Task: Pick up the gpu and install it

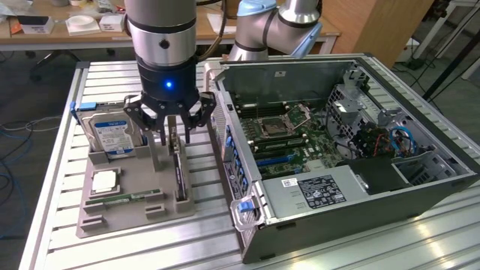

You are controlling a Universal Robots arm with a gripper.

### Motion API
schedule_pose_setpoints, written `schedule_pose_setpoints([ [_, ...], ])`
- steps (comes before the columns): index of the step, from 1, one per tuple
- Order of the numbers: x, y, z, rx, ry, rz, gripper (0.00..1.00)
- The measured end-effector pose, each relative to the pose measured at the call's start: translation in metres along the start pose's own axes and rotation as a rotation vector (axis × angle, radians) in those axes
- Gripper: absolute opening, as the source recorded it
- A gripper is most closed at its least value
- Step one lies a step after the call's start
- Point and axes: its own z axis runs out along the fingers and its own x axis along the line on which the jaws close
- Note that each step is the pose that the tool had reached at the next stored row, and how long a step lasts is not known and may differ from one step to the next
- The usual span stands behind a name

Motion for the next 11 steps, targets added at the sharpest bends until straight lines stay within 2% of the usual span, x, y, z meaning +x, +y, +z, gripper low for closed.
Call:
schedule_pose_setpoints([
  [2, 0.000, -0.0001, 0.0021, 0.0000, 0.0022, 0.000, 0.47],
  [11, -0.003, -0.0004, 0.0125, -0.0030, 0.0032, 0.000, 0.47],
])
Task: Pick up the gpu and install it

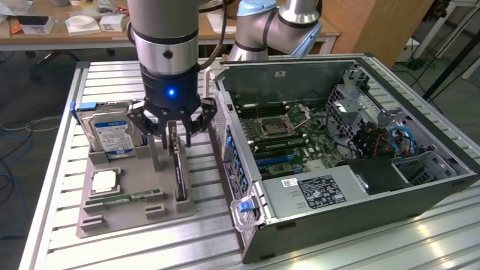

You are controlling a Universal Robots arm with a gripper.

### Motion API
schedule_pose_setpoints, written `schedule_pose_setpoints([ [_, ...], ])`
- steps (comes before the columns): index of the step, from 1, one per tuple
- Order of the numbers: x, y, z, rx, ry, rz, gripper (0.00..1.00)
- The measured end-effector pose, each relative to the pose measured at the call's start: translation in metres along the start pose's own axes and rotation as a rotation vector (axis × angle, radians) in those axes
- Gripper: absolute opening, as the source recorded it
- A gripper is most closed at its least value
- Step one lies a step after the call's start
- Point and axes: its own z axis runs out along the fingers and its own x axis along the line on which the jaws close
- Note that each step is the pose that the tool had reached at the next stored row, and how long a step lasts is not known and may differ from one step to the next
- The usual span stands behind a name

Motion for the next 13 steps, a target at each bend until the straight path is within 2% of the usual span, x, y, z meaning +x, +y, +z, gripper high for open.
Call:
schedule_pose_setpoints([
  [8, -0.0013, -0.0003, 0.0095, -0.0016, 0.0002, 0.000, 0.47],
  [13, -0.0013, -0.0004, 0.0097, -0.0016, 0.0002, 0.000, 0.47],
])
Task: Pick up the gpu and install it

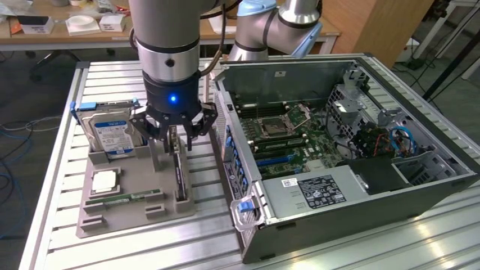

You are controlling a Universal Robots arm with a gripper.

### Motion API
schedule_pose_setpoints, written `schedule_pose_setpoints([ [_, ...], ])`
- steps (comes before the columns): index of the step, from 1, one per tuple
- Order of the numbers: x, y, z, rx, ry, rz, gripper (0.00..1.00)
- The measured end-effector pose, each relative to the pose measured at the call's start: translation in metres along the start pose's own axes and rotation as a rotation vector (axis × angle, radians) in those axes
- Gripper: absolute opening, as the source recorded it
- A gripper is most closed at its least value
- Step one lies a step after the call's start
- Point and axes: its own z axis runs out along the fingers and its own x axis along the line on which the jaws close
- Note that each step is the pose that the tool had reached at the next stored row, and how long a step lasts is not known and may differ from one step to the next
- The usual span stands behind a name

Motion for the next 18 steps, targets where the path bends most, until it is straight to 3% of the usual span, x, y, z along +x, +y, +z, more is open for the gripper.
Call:
schedule_pose_setpoints([
  [6, 0.000, -0.0001, 0.0027, -0.0001, 0.0000, 0.000, 0.47],
  [18, 0.000, -0.0011, 0.0187, -0.0001, 0.0000, 0.000, 0.47],
])
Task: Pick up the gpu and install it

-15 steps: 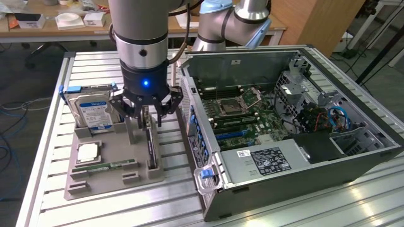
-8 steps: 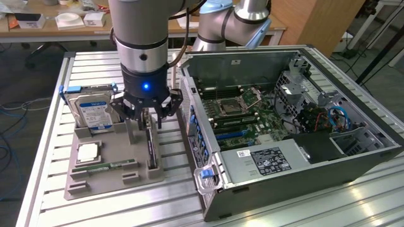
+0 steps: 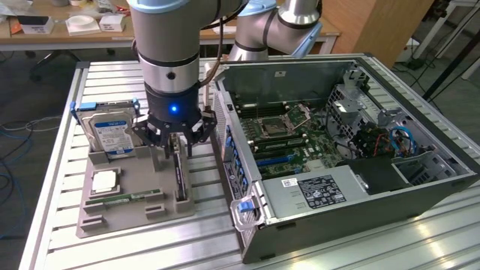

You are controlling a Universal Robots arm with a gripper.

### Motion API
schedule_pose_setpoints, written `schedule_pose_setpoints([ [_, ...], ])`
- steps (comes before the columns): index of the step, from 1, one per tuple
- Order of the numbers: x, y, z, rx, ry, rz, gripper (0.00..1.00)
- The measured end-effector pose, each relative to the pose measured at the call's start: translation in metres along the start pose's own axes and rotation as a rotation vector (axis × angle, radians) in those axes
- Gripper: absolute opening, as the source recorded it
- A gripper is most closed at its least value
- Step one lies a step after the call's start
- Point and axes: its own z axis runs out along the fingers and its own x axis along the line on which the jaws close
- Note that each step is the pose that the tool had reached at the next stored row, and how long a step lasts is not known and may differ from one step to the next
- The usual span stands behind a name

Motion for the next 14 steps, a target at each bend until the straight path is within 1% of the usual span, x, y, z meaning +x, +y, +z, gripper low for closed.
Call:
schedule_pose_setpoints([
  [2, 0.000, -0.0005, 0.0021, 0.0001, 0.0001, 0.000, 0.47],
  [8, 0.001, -0.0058, 0.0074, 0.0000, -0.0001, 0.000, 0.47],
  [14, 0.002, -0.0077, 0.0162, 0.0000, 0.0000, 0.000, 0.47],
])
